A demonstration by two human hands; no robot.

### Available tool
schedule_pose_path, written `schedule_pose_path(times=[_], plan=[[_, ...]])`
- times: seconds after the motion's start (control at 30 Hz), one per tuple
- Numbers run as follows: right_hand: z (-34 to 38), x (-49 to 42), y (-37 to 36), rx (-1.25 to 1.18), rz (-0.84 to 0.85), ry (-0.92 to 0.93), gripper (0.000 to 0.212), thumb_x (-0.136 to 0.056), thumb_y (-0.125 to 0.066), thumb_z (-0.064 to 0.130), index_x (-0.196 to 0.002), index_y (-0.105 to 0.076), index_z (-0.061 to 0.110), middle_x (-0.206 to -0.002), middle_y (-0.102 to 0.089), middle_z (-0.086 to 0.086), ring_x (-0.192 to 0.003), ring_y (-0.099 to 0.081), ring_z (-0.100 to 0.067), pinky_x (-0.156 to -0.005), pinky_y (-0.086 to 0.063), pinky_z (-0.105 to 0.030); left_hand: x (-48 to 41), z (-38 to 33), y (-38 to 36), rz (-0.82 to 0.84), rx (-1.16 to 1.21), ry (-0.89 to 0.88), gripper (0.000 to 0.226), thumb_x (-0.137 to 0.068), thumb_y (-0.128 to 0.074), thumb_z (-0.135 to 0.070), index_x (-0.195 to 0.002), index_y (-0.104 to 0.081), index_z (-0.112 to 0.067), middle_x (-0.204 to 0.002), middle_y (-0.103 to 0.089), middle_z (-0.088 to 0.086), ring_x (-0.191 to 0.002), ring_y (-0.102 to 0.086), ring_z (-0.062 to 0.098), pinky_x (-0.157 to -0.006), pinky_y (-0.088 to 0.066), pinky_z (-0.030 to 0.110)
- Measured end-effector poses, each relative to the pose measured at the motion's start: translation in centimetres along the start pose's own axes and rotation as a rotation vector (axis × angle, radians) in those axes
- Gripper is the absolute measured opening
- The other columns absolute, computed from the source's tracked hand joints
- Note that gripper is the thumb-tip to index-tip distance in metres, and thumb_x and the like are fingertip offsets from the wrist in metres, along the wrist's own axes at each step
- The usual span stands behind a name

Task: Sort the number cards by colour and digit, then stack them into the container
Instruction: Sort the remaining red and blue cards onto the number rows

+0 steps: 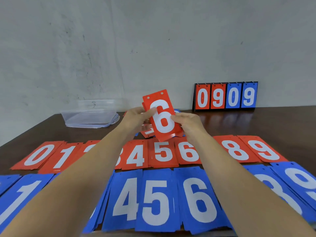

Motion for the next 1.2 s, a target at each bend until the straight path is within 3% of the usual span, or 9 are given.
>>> schedule_pose_path(times=[0.07, 0.2, 0.33, 0.4, 0.53, 0.7, 0.87, 1.07, 1.2], plan=[[-0.1, 1.3, 0.0, -0.022, -0.018, 0.029, 0.024, -0.084, -0.074, 0.013, -0.107, -0.069, 0.011, -0.109, -0.070, -0.011, -0.095, -0.069, -0.027, -0.084, -0.057, -0.040, 1.0, 0.3, -0.2, 0.003, -0.128, -0.045, 0.026, -0.084, -0.074, -0.019, -0.108, -0.068, -0.012, -0.101, -0.074, 0.006, -0.077, -0.072, 0.014, -0.061, -0.059, 0.025], [-0.3, 3.4, 0.2, 0.004, -0.029, 0.051, 0.013, -0.086, -0.071, 0.018, -0.099, -0.069, 0.018, -0.100, -0.071, -0.005, -0.089, -0.070, -0.022, -0.071, -0.060, -0.030, 2.3, 0.7, 0.0, -0.002, -0.137, -0.063, 0.024, -0.085, -0.073, -0.014, -0.109, -0.067, -0.013, -0.095, -0.074, 0.002, -0.075, -0.073, 0.012, -0.060, -0.058, 0.023], [-0.5, 4.6, 1.7, 0.064, -0.112, 0.080, 0.009, -0.089, -0.068, 0.023, -0.098, -0.070, 0.024, -0.107, -0.070, -0.002, -0.098, -0.068, -0.021, -0.082, -0.059, -0.037, 2.7, 1.0, 0.2, -0.012, -0.109, -0.055, 0.021, -0.086, -0.073, -0.016, -0.105, -0.066, -0.018, -0.101, -0.074, 0.004, -0.085, -0.073, 0.020, -0.077, -0.061, 0.035], [-0.4, 4.9, 2.8, 0.115, -0.146, 0.112, 0.016, -0.089, -0.067, 0.016, -0.103, -0.069, 0.024, -0.111, -0.068, -0.002, -0.098, -0.067, -0.020, -0.082, -0.059, -0.038, 2.9, 1.1, -0.2, 0.002, -0.103, -0.039, 0.025, -0.085, -0.074, -0.017, -0.109, -0.067, -0.015, -0.099, -0.075, 0.004, -0.088, -0.073, 0.024, -0.079, -0.060, 0.037], [-0.3, 5.2, 5.6, 0.197, -0.227, 0.120, 0.043, -0.088, -0.069, 0.015, -0.130, -0.056, 0.015, -0.118, -0.064, -0.003, -0.105, -0.064, -0.023, -0.083, -0.057, -0.038, 3.1, 1.6, -1.7, 0.013, -0.138, -0.026, 0.028, -0.086, -0.073, -0.021, -0.112, -0.066, -0.013, -0.094, -0.075, 0.001, -0.077, -0.073, 0.014, -0.065, -0.059, 0.025], [-0.1, 4.7, 10.8, 0.216, -0.303, 0.064, 0.002, -0.092, -0.064, 0.017, -0.093, -0.065, 0.018, -0.100, -0.065, -0.001, -0.104, -0.063, -0.023, -0.081, -0.051, -0.035, 2.1, 2.0, -3.8, 0.013, -0.191, 0.040, 0.012, -0.088, -0.070, -0.024, -0.094, -0.069, -0.014, -0.092, -0.075, 0.005, -0.054, -0.066, 0.006, -0.057, -0.052, 0.022], [-0.2, 3.1, 16.2, 0.243, -0.375, -0.059, 0.004, -0.089, -0.067, 0.015, -0.090, -0.065, 0.018, -0.110, -0.069, -0.010, -0.104, -0.064, -0.029, -0.092, -0.052, -0.049, 0.7, 2.3, -5.9, 0.042, -0.283, 0.171, 0.027, -0.088, -0.070, -0.024, -0.099, -0.067, 0.001, -0.096, -0.073, 0.017, -0.073, -0.063, 0.021, -0.063, -0.052, 0.025], [-0.5, 1.0, 21.0, 0.303, -0.355, -0.117, 0.006, -0.089, -0.068, 0.015, -0.087, -0.063, 0.018, -0.100, -0.065, -0.006, -0.097, -0.061, -0.024, -0.083, -0.052, -0.039, -0.5, 3.2, -7.5, 0.037, -0.303, 0.288, 0.018, -0.087, -0.071, -0.021, -0.091, -0.066, -0.004, -0.093, -0.074, 0.014, -0.084, -0.068, 0.026, -0.066, -0.052, 0.026], [-1.0, -0.4, 22.6, 0.355, -0.317, -0.142, 0.007, -0.088, -0.069, 0.015, -0.088, -0.062, 0.016, -0.097, -0.063, -0.003, -0.092, -0.060, -0.020, -0.070, -0.049, -0.030, -0.9, 3.8, -8.6, 0.023, -0.353, 0.329, 0.018, -0.089, -0.069, -0.021, -0.090, -0.062, -0.005, -0.094, -0.072, 0.016, -0.082, -0.064, 0.024, -0.056, -0.050, 0.022]])
Point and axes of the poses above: each hand's wrist, its own x-axis away from the middle knuckle, its own y-axis out of the back of the hand, z = x × y, the point moved 1 cm from there along -x, towards the middle knuckle
